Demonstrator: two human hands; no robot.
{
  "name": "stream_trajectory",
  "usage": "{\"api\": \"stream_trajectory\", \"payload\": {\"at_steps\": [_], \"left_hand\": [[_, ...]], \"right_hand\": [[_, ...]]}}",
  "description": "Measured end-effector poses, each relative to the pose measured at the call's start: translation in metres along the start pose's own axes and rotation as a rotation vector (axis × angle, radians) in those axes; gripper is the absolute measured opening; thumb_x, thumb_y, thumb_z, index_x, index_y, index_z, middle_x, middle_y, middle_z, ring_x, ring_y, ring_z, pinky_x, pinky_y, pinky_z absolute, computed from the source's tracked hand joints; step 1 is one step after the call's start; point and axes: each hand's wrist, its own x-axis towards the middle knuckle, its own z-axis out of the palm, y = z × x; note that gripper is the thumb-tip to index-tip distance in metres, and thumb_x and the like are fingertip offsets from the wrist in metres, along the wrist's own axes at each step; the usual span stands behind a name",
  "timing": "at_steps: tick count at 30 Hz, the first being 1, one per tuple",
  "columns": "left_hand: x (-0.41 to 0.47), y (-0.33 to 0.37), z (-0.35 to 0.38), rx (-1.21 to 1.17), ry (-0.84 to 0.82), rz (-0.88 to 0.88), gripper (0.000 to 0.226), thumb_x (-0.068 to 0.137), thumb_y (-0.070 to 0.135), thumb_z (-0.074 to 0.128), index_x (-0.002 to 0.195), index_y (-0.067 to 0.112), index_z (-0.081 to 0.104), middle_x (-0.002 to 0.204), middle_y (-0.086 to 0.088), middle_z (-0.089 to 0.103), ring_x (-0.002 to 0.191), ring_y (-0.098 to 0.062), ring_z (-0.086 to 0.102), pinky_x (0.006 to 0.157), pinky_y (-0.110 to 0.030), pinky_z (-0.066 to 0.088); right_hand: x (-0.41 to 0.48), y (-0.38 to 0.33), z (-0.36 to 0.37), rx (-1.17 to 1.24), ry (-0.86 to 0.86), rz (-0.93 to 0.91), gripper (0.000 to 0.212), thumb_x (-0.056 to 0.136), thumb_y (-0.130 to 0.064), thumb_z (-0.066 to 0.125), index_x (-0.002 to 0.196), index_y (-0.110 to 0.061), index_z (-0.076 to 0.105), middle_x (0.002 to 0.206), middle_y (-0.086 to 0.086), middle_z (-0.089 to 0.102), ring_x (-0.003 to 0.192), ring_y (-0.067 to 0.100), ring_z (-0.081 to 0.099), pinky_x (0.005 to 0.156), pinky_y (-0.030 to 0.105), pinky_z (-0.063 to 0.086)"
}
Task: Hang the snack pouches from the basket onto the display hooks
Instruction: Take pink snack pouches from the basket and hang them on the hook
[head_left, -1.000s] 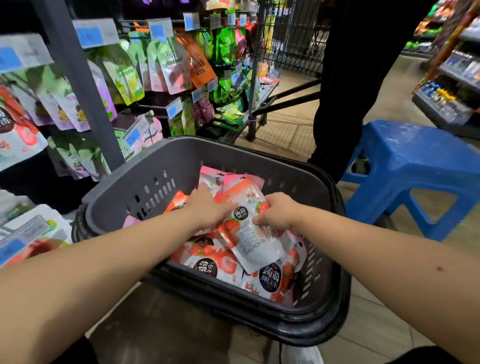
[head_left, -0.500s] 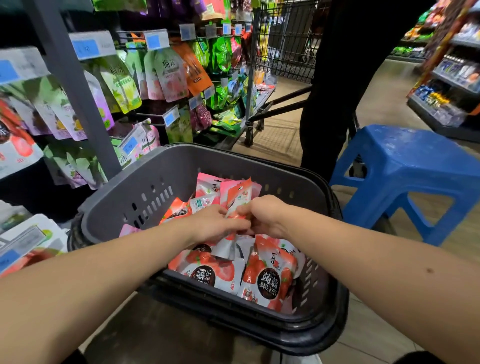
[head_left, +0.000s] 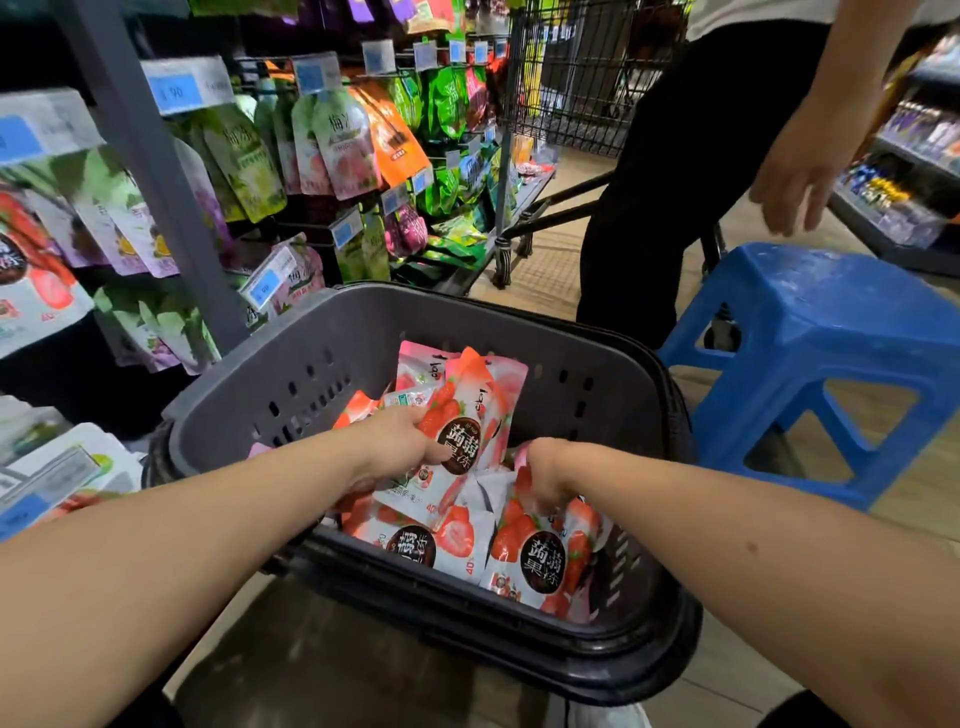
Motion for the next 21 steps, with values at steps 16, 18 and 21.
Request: {"api": "stream_trajectory", "payload": {"at_steps": [16,18,21], "left_hand": [[-0.009,0.012,0.01,-0.266,-0.007,-0.011,0.047,0.098,0.051,0.056,0.094,0.007,0.071,0.081,0.005,0.074,0.076,-0.01,0.065,0.074,-0.023,0.05],[-0.014,0.016,0.008,-0.253,-0.069,-0.004,0.079,0.082,0.084,0.05,0.119,0.018,0.073,0.109,0.008,0.075,0.104,-0.015,0.067,0.103,-0.035,0.047],[-0.02,0.022,0.008,-0.218,-0.099,0.015,0.103,0.072,0.095,0.04,0.144,0.023,0.056,0.138,0.009,0.06,0.129,-0.021,0.056,0.117,-0.047,0.036]], "right_hand": [[0.004,0.005,-0.047,0.699,0.352,-0.306,0.014,0.091,-0.012,0.073,0.096,-0.022,0.064,0.094,0.004,0.069,0.079,0.023,0.067,0.068,0.042,0.061],[0.003,-0.001,-0.051,0.766,0.463,-0.262,0.02,0.091,-0.009,0.072,0.084,-0.022,0.059,0.085,0.006,0.064,0.068,0.018,0.061,0.061,0.034,0.056],[0.003,-0.016,-0.053,0.775,0.52,-0.219,0.017,0.09,-0.007,0.073,0.088,-0.016,0.059,0.083,0.004,0.061,0.067,0.014,0.056,0.059,0.024,0.048]]}}
